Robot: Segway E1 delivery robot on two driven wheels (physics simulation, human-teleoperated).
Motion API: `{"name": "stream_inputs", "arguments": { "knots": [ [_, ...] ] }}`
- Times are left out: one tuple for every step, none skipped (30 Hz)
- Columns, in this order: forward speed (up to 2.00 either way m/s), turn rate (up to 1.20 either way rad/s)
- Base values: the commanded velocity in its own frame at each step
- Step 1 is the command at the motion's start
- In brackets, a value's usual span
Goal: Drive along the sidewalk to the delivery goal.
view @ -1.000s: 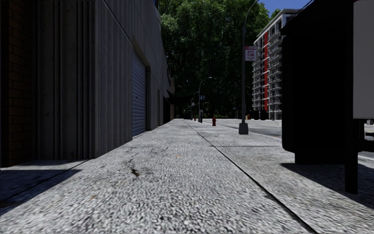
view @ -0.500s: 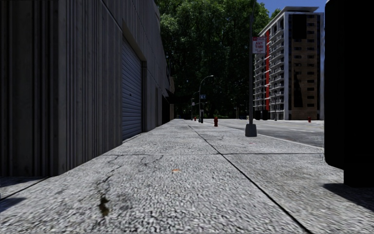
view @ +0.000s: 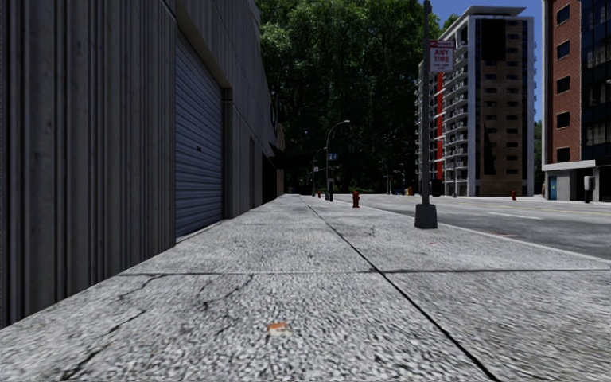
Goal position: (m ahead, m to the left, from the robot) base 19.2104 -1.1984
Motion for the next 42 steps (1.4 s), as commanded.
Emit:
{"name": "stream_inputs", "arguments": {
  "knots": [
    [2.0,0.0],
    [2.0,0.0],
    [2.0,0.0],
    [2.0,0.0],
    [2.0,0.0],
    [2.0,0.0],
    [2.0,0.0],
    [2.0,0.0],
    [2.0,0.0],
    [2.0,0.0],
    [2.0,0.0],
    [2.0,0.0],
    [2.0,0.0],
    [2.0,0.0],
    [2.0,0.0],
    [2.0,0.0],
    [2.0,0.0],
    [2.0,0.0],
    [2.0,0.0],
    [2.0,0.0],
    [2.0,0.0],
    [2.0,0.0],
    [2.0,0.0],
    [2.0,0.0],
    [2.0,-0.79],
    [2.0,-1.2],
    [2.0,-1.2],
    [2.0,-1.2],
    [2.0,-1.2],
    [2.0,0.0],
    [2.0,0.0],
    [2.0,0.0],
    [2.0,0.0],
    [2.0,0.0],
    [2.0,0.0],
    [2.0,0.0],
    [2.0,0.0],
    [2.0,0.0],
    [2.0,0.0],
    [2.0,0.0],
    [2.0,0.0],
    [2.0,0.0]
  ]
}}
